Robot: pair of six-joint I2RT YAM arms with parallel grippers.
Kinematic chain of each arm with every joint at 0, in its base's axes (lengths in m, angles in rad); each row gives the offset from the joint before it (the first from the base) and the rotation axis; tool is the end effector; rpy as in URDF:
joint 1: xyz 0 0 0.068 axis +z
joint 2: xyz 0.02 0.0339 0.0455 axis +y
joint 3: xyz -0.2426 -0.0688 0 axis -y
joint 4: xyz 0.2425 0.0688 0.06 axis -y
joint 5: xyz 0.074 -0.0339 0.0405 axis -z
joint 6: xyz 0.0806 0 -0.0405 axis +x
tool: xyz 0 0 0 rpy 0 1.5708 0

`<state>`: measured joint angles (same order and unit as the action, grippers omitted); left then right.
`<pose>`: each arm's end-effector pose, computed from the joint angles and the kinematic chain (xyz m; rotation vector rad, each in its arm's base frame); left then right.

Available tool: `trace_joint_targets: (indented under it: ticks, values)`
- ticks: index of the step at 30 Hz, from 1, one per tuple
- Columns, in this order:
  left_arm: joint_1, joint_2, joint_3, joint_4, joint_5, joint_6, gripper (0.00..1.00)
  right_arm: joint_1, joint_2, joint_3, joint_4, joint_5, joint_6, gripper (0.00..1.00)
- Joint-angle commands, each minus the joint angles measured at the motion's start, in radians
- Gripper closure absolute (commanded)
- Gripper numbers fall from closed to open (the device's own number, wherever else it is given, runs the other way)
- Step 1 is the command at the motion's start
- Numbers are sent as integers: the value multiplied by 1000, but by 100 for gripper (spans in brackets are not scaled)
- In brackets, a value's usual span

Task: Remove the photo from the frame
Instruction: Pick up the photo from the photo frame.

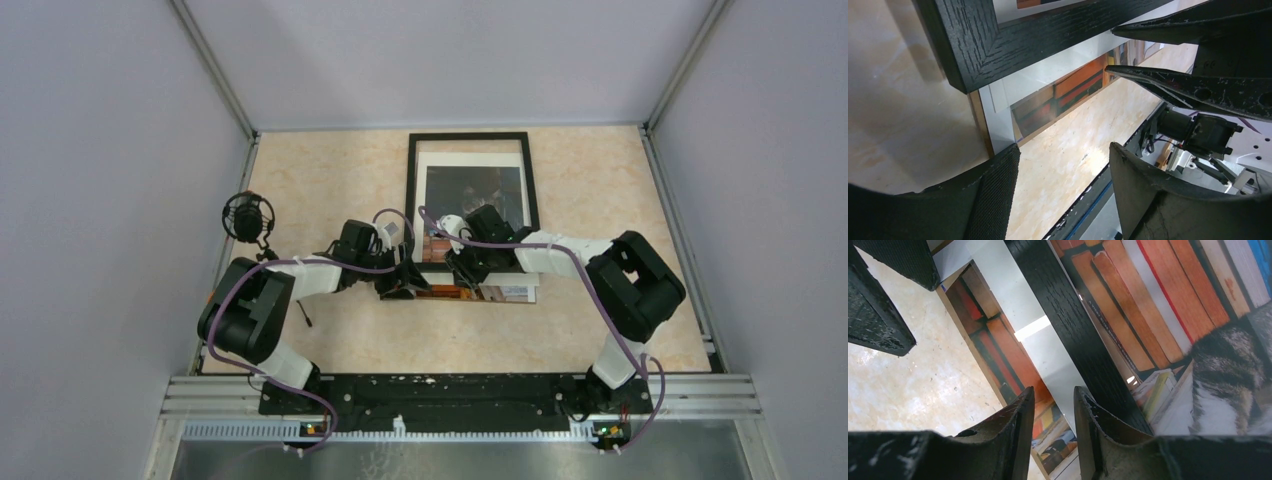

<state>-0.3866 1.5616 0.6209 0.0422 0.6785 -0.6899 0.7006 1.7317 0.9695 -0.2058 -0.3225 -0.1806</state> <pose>0.2535 -0.1578 0.0885 -0.0765 2.6411 -1.2643 0.2595 0.2523 0.1050 -1.2158 2.2732 0.6105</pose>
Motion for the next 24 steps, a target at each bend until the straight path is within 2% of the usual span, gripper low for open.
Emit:
trace_joint_targets:
  ticks: [1, 7, 24]
  values:
    - [2, 62, 12, 72, -113, 17, 28, 28, 71, -1, -60, 7, -14, 65]
    - [42, 25, 10, -9, -124, 41, 28, 28, 77, 8, -67, 12, -20, 66]
    - [72, -49, -48, -36, -112, 98, 28, 29, 85, 20, -72, 15, -21, 66]
